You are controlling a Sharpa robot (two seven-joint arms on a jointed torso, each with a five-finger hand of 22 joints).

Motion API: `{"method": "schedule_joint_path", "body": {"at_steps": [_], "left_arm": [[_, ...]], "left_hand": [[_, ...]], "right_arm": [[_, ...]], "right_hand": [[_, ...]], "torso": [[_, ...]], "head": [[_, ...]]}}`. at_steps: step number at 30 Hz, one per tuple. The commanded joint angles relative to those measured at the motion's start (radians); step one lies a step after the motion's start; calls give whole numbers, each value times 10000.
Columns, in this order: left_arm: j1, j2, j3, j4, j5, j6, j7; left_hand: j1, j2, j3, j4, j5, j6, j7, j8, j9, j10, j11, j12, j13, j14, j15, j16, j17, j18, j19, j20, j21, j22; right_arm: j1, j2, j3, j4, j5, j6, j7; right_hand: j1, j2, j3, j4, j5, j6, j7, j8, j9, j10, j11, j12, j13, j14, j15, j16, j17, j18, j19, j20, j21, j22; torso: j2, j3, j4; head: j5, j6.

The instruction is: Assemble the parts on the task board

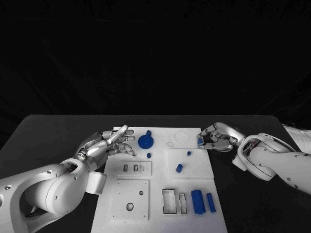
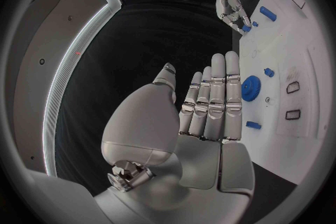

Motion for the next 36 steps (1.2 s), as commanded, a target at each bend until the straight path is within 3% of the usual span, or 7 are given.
{"method": "schedule_joint_path", "body": {"at_steps": [1, 14, 18, 25, 30, 36], "left_arm": [[4, 5, 3, 20, 2, 214, 41], [4, 5, 3, 17, 2, 213, 40], [4, 6, 3, 18, 2, 213, 40], [4, 3, 3, 16, 2, 214, 45], [4, -5, 2, 14, 2, 215, 47], [4, 24, 2, -50, 2, 221, 50]], "left_hand": [[38, 34, -5, -50, -5, -36, -7, -57, 2, -72, -9, -60, 9, -55, -2, -53, 8, 30, -48, -1, -11, -16], [38, 34, -5, -50, -5, -36, -7, -57, 2, -72, -9, -60, 9, -55, -2, -53, 8, 30, -48, -1, -11, -16], [38, 34, -5, -50, -5, -36, -7, -57, 2, -72, -9, -60, 9, -55, -2, -53, 8, 30, -48, -1, -11, -16], [38, 34, -5, -50, -5, -36, -7, -57, 2, -72, -9, -60, 9, -55, -2, -53, 8, 30, -48, -1, -11, -16], [38, 34, -5, -50, -5, -36, -7, -57, 2, -72, -9, -60, 9, -55, -2, -53, 8, 30, -48, -1, -11, -16], [49, 43, -2, -61, -5, -34, -5, -58, 3, -72, -8, -61, 12, -59, -1, -60, 12, 31, -55, 1, -9, -17]], "right_arm": [[-12, 17, 5, -5, -186, 144, -85], [-16, 60, 26, -15, -221, -29, -66], [-16, 71, 40, -12, -197, -224, -19], [-16, 86, 85, 75, -184, -666, -26], [-7, 52, 164, 484, -145, -888, -197], [137, 90, 225, 1532, -85, -1100, -900]], "right_hand": [[-3, 116, 75, 10, -54, 82, 1, 60, 13, 149, -67, 24, 1427, 1043, -54, 62, 2633, -159, 187, -70, 29, 483], [48, 326, 418, -173, -178, 807, -263, 338, 156, 183, -282, 61, 1462, 1043, -225, 62, 2633, -167, 209, -209, 50, 531], [94, 466, 622, -280, -466, 1006, -367, 423, 209, 191, -375, 53, 1461, 1043, -311, 62, 2633, -168, 212, -294, 49, 535], [134, 555, 769, -371, -500, 1095, -417, 466, 241, 199, -421, 53, 1464, 1043, -353, 62, 2633, -170, 216, -339, 52, 542], [60, 510, 796, -400, -514, 1054, -400, 439, 241, 189, -416, 23, 1449, 1043, -362, 62, 2633, -171, 218, -361, 51, 544], [-58, 519, 823, -373, -521, 1027, -390, 417, 242, 166, -407, -34, 1418, 1043, -359, 62, 2633, -167, 209, -367, 39, 520]], "torso": [[-1, 7, -2], [0, 8, -5], [-5, 6, -4], [-12, 3, 6], [-25, -4, 9], [-67, -34, 2]], "head": [[15, -13], [15, -44], [17, -46], [42, -52], [80, -42], [132, -58]]}}
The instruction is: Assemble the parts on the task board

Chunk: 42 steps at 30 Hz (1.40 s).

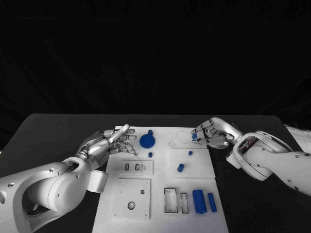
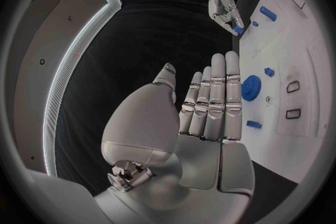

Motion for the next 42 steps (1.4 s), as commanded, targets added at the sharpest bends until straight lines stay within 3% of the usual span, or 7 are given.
{"method": "schedule_joint_path", "body": {"at_steps": [1, 6, 10, 15, 23, 31, 42], "left_arm": [[4, 43, 3, -43, 2, 216, 63], [4, 122, 3, -164, 15, 231, 67], [6, 124, 3, -259, 35, 228, 78], [8, 120, 5, -381, 46, 240, 105], [8, 142, 6, -623, 96, 257, 146], [9, 132, 6, -728, 145, 262, 169], [10, 118, 7, -732, 181, 270, 176]], "left_hand": [[49, 43, -1, -63, -5, -35, -5, -58, 3, -72, -8, -61, 15, -58, -1, -61, 16, 31, -56, 1, -9, -17], [49, 43, -1, -63, -5, -35, -5, -58, 3, -72, -8, -61, 15, -58, -1, -61, 16, 31, -56, 1, -9, -17], [49, 43, -1, -63, -5, -35, -5, -58, 3, -72, -8, -61, 15, -58, -1, -61, 16, 31, -56, 1, -9, -17], [54, 48, 1, -68, -5, -36, -4, -59, 3, -73, -7, -62, 16, -60, 0, -64, 18, 31, -59, 2, -8, -17], [54, 48, 1, -68, -5, -36, -4, -59, 3, -73, -7, -62, 16, -60, 0, -64, 18, 31, -59, 2, -8, -17], [58, 51, 3, -72, -5, -36, -3, -60, 2, -73, -7, -63, 16, -61, 1, -66, 19, 31, -62, 2, -7, -17], [60, 54, 4, -74, -5, -37, -2, -61, 2, -74, -6, -63, 17, -63, 1, -68, 20, 31, -64, 3, -7, -17]], "right_arm": [[81, 125, 19, 520, -26, -362, -743], [131, 537, 15, 992, -302, -365, -1321], [147, 1040, -65, 1128, -779, -234, -1770], [139, 1699, -251, 988, -1332, -63, -2051], [-132, 2758, -493, 505, -1678, 238, -2198], [-364, 3328, -598, 217, -2108, 599, -2494], [-448, 3523, -638, 122, -2518, 1168, -2807]], "right_hand": [[-33, 120, 67, 29, -15, 133, -134, 41, 145, 169, -56, -73, 1398, 1026, -55, 62, 2631, -168, 171, -78, 39, 524], [-115, 157, 110, 52, -14, 97, -125, 14, 143, 155, -49, -109, 1378, 1026, -51, 62, 2631, -168, 170, -78, 36, 521], [-149, 163, 125, 59, -7, 77, -120, 1, 140, 155, -45, -113, 1377, 1026, -49, 62, 2631, -165, 166, -78, 31, 510], [-176, 157, 130, 64, 0, 64, -115, -9, 138, 154, -41, -117, 1376, 1026, -46, 62, 2631, -163, 160, -77, 23, 495], [-186, 145, 181, 25, 70, 36, -110, -32, 137, 141, -39, -144, 1362, 1026, -43, 62, 2631, -150, 136, -75, -6, 436], [-213, 129, 199, 14, 104, 21, -100, -45, 136, 132, -32, -161, 1353, 1026, -40, 62, 2631, -144, 122, -73, -23, 402], [-280, 80, 202, 9, 114, 0, -84, -64, 135, 124, -18, -175, 1348, 1026, -31, 62, 2631, -142, 118, -68, -31, 390]], "torso": [[-56, -30, -7], [-144, -49, 31], [-216, -67, 56], [-305, -82, 99], [-361, -133, 184], [-360, -149, 191], [-344, -123, 167]], "head": [[50, -30], [129, -135], [323, -348], [521, -566], [598, -758], [694, -813], [719, -805]]}}
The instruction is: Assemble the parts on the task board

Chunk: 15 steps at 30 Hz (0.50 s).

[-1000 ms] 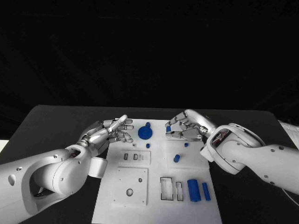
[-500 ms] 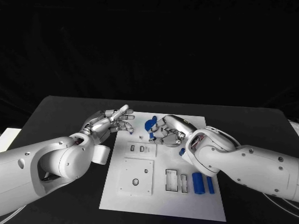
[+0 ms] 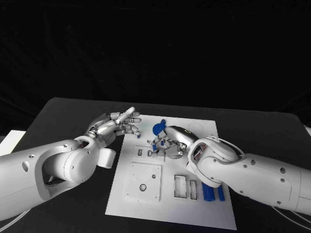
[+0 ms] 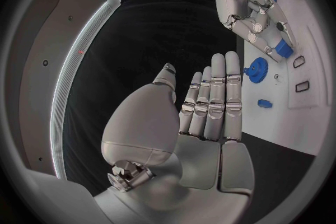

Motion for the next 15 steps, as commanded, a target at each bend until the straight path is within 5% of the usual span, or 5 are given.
{"method": "schedule_joint_path", "body": {"at_steps": [1, 15], "left_arm": [[8, 6, 5, 6, 54, 223, 138], [8, 15, 5, -3, 65, 237, 130]], "left_hand": [[58, 56, 3, -74, -6, -37, -1, -61, 2, -74, -6, -63, 12, -64, 1, -69, 14, 31, -65, 3, -7, -9], [50, 59, 0, -70, -8, -39, 2, -62, 2, -76, -3, -65, 12, -66, 2, -72, 15, 31, -68, 4, -6, -10]], "right_arm": [[-19, 35, -5, -9, -462, 653, -309], [-47, 99, -19, -91, -660, 1070, -466]], "right_hand": [[-160, -33, 51, 26, 42, 31, -38, 35, 137, 110, -16, -64, 1338, 1026, -29, 62, 2634, -137, 110, -67, -43, 363], [-241, -81, 60, 29, 46, -18, -15, -2, 129, 85, 2, -107, 1316, 1026, -15, 62, 2634, -130, 94, -56, -64, 327]], "torso": [[19, 18, -12], [19, 27, -13]], "head": [[-4, 12], [45, -68]]}}
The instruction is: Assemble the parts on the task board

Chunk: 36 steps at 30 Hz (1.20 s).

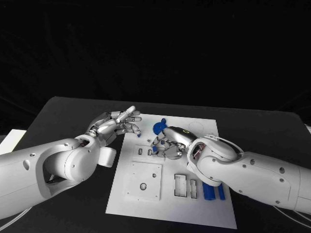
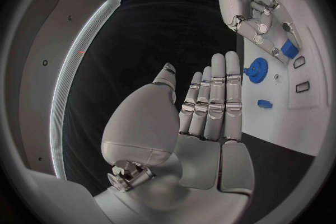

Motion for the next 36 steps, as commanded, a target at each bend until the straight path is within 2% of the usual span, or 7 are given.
{"method": "schedule_joint_path", "body": {"at_steps": [1, 7, 14, 20, 30, 32, 36], "left_arm": [[7, 16, 5, 5, 36, 221, 124], [7, 24, 5, -7, 36, 223, 123], [7, 31, 5, -16, 37, 224, 131], [7, 29, 4, -15, 37, 223, 128], [7, 22, 4, -16, 37, 222, 108], [7, 20, 4, -14, 37, 220, 101], [7, 19, 4, -10, 37, 220, 87]], "left_hand": [[50, 59, 0, -70, -8, -39, 2, -62, 2, -76, -3, -65, 13, -66, 2, -34, 17, 31, -68, 4, -6, -10], [36, 63, -5, -63, -10, -42, 5, -65, 2, -78, -1, -66, 14, -68, 4, -37, 19, 31, -73, 6, -5, -10], [10, 75, -14, -47, -12, -45, 10, -68, 1, -81, 3, -68, 16, -70, 7, -42, 23, 30, -79, 8, -4, -11], [10, 75, -14, -47, -12, -45, 10, -68, 1, -81, 3, -68, 16, -70, 7, -42, 23, 30, -79, 8, -4, -11], [-1, 88, -14, -39, -11, -46, 11, -69, 1, -83, 5, -70, 16, -71, 9, -45, 25, 30, -83, 10, -3, -11], [-1, 88, -14, -39, -11, -46, 11, -69, 1, -83, 5, -70, 16, -71, 9, -45, 25, 30, -83, 10, -3, -11], [-1, 88, -14, -39, -11, -46, 11, -69, 1, -83, 5, -70, 16, -71, 9, -45, 25, 30, -83, 10, -3, -11]], "right_arm": [[-64, 9, -61, -66, -287, 543, -300], [-67, -9, -64, -58, -399, 573, -408], [-69, -39, -65, -34, -617, 698, -559], [-70, -51, -66, -27, -730, 723, -652], [-70, -43, -67, -11, -815, 633, -669], [-70, -37, -67, -9, -818, 583, -656], [-71, -31, -68, 4, -820, 413, -627]], "right_hand": [[-130, 20, 59, 29, 50, 18, 19, -3, 69, 84, 2, -37, 1327, 1026, -15, 62, 2635, -131, 95, -57, -64, 329], [-280, -97, 53, 43, 39, -123, 81, -99, 38, 27, 52, -139, 1274, 1026, 23, 62, 2635, -127, 84, -29, -82, 304], [-525, -362, 6, 86, 208, -406, 207, -275, -46, -189, 158, -547, 1037, 1026, 111, 62, 2635, -119, 65, 44, -113, 255], [-618, -476, -18, 104, 243, -520, 253, -334, -89, -285, 199, -726, 927, 1026, 148, 62, 2635, -113, 54, 82, -130, 230], [-761, -718, -99, 118, 211, -899, 356, -410, -215, -439, 296, -1009, 742, 1026, 232, 62, 2635, -96, 13, 162, -185, 140], [-892, -825, -235, 175, 112, -1017, 375, -397, -238, -440, 324, -1017, 726, 1026, 257, 62, 2635, -93, 9, 192, -194, 129], [-1098, -948, -569, 337, -709, -1229, 406, -383, -252, -432, 357, -1008, 712, 1026, 293, 62, 2635, -92, 9, 232, -201, 125]], "torso": [[4, 4, 0], [0, 4, 1], [-3, -4, -5], [-3, -8, 0], [-8, -4, -8], [-7, -5, -10], [-2, -5, -12]], "head": [[10, -18], [14, -40], [24, -64], [-41, -61], [-39, -72], [-41, -74], [-51, -66]]}}
